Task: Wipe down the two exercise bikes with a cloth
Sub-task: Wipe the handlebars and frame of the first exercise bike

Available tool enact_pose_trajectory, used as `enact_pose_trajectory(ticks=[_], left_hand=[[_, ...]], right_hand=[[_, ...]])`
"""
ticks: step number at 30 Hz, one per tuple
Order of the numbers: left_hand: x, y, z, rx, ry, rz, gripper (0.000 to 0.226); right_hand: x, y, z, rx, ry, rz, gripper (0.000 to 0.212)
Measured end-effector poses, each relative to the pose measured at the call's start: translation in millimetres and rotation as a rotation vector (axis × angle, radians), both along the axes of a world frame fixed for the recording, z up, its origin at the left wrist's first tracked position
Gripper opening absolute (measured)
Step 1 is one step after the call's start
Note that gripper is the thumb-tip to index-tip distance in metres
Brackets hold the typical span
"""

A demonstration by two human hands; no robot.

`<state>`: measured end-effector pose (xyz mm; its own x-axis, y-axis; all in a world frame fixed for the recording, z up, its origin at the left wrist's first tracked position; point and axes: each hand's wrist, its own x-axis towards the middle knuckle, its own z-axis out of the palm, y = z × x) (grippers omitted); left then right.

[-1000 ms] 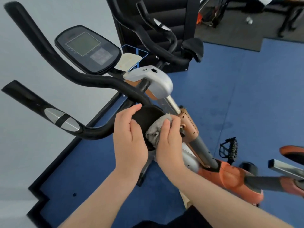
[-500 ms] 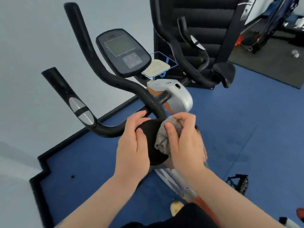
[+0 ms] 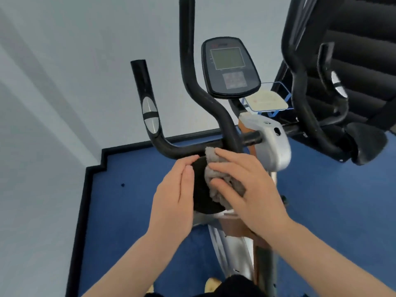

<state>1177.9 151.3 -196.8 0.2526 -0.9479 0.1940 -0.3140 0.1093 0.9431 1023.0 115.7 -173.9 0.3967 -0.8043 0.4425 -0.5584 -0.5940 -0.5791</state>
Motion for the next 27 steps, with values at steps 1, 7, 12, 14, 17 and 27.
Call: enact_pose_trajectory(ticks=[1,7,12,14,17,27], left_hand=[[-2,3,-3,-0.011,-0.021,0.022,0.035],[-10,12,-14,-0.027,-0.004,0.077,0.040],[-13,18,-22,-0.072,0.112,0.079,0.043],[-15,18,-24,-0.094,0.142,0.090,0.043],[-13,18,-23,-0.097,0.157,0.052,0.043],[-12,17,-38,-0.092,0.068,0.070,0.053]], right_hand=[[1,-11,1,-0.021,-0.011,0.030,0.022],[-5,-20,3,-0.067,0.068,0.211,0.022],[3,-20,3,-0.213,0.055,0.188,0.014],[19,-7,-5,-0.228,-0.026,0.069,0.015],[8,5,-15,-0.310,0.034,0.098,0.017],[-5,-1,-21,-0.484,0.067,0.265,0.017]])
